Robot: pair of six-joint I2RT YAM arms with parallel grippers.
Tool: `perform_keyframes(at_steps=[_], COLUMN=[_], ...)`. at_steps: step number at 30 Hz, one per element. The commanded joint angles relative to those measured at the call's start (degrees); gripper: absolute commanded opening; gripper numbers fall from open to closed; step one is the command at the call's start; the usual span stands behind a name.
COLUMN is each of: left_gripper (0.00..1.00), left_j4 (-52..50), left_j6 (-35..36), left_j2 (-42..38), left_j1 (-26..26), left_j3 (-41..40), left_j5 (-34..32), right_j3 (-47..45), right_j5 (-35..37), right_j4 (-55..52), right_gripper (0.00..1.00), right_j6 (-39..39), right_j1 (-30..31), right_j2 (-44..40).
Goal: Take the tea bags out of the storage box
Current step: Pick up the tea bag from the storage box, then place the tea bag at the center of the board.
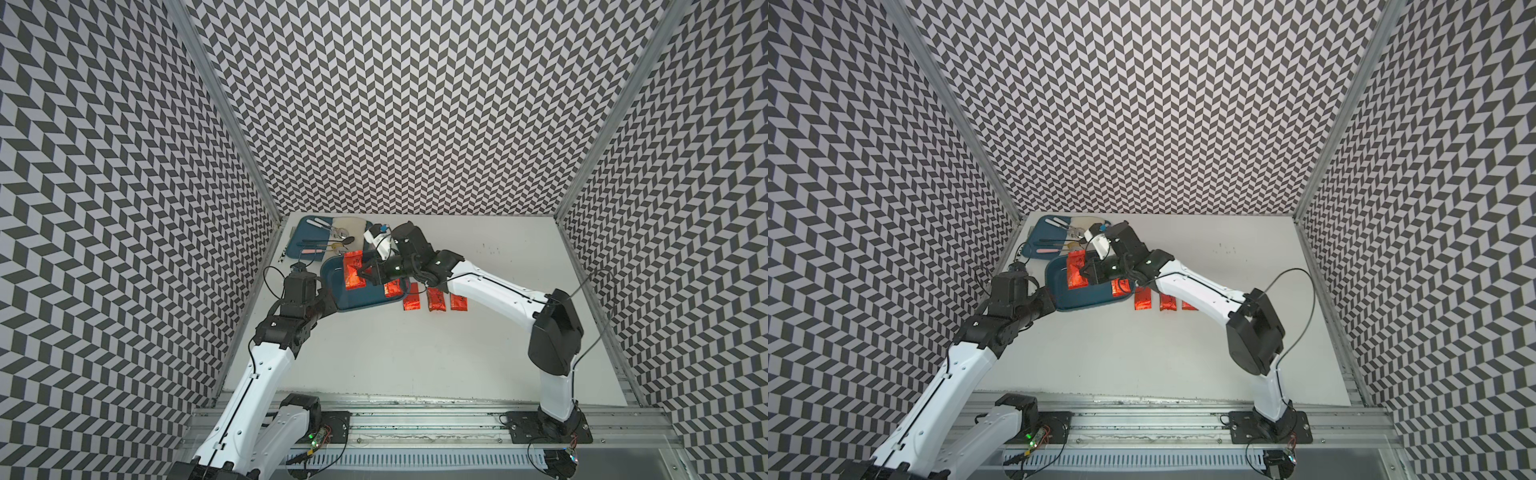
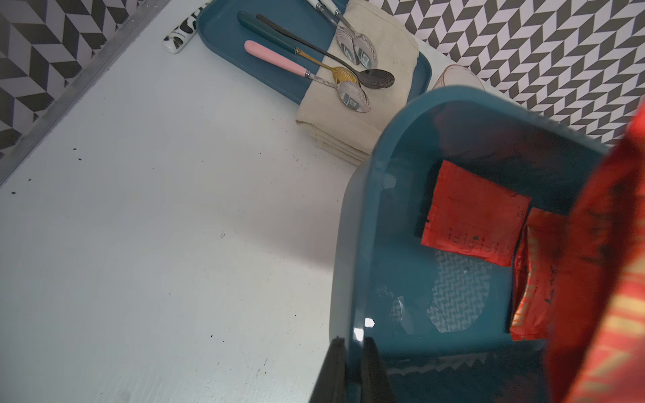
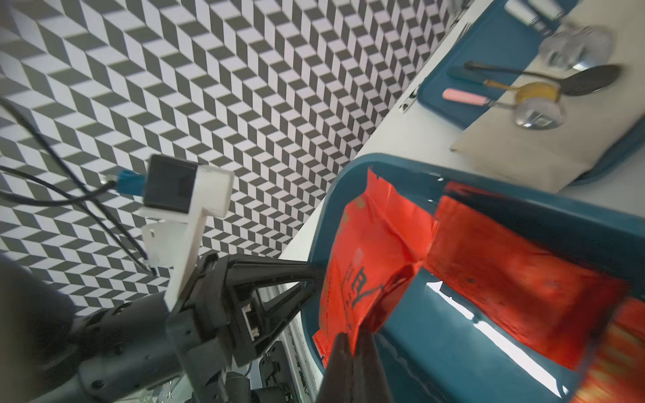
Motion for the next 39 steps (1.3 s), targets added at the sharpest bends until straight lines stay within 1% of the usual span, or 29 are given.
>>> perform_keyframes(at_steps=[1,4,6,8,10,13,15,16,19,21,25,30,37,39], left_gripper=[0.00,0.00,0.00,0.00,0.00,0.00,0.00,0.00,0.00,0.00,0.00,0.00,0.00,0.00], left_j4=[1.18,1.26,1.44,1.57,1.36,1.54,1.58,1.71,1.72,1.71,1.67,1.79,1.80,1.80], left_j6=[-1.06,-1.15,-1.13,-1.07,-1.09,-1.22,-1.23,-1.25,-1.17,-1.05,-1.08,-1.00,-1.13,-1.01], left_j2=[-0.31,-0.59,-0.91,-1.17,-1.35,-1.88,-2.15,-2.32,-2.17,-2.07,-2.20,-2.33,-2.42,-2.47], left_j1=[-0.14,-0.19,-0.15,-0.11,-0.14,-0.16,-0.14,-0.10,-0.15,-0.11,-0.17,-0.18,-0.17,-0.17], left_j3=[0.67,0.67,0.54,0.57,0.63,0.49,0.42,0.42,0.45,0.45,0.45,0.48,0.44,0.46], left_j5=[-1.12,-1.24,-1.07,-0.94,-1.21,-1.26,-1.22,-1.22,-1.04,-0.91,-1.01,-0.90,-0.76,-0.71], right_j3=[-9.80,-21.62,-29.05,-36.58,-45.45,-55.34,-61.54,-63.03,-63.60,-63.38,-65.19,-64.46,-65.67,-66.12], right_j5=[0.89,-0.36,-0.44,0.79,-0.90,-4.70,-7.32,-7.88,-5.90,-6.12,-5.08,-2.00,-1.04,-0.64], right_j4=[0.80,3.44,3.78,4.10,7.91,14.17,22.03,24.61,28.35,30.59,35.91,33.67,35.72,36.10], right_gripper=[0.04,0.02,0.02,0.02,0.02,0.01,0.00,0.00,0.00,0.00,0.00,0.00,0.00,0.02], right_j6=[-1.06,-0.59,-1.10,-0.98,1.04,5.22,9.40,10.31,9.11,9.07,10.84,7.73,8.52,8.64], right_j1=[-4.89,-9.01,-10.73,-11.32,-11.34,-11.15,-9.86,-8.62,-3.07,-1.04,-0.86,-0.91,-0.91,-0.91], right_j2=[-10.34,-20.05,-25.80,-31.00,-35.41,-37.86,-37.34,-36.45,-31.69,-28.24,-24.49,-22.15,-19.71,-19.22])
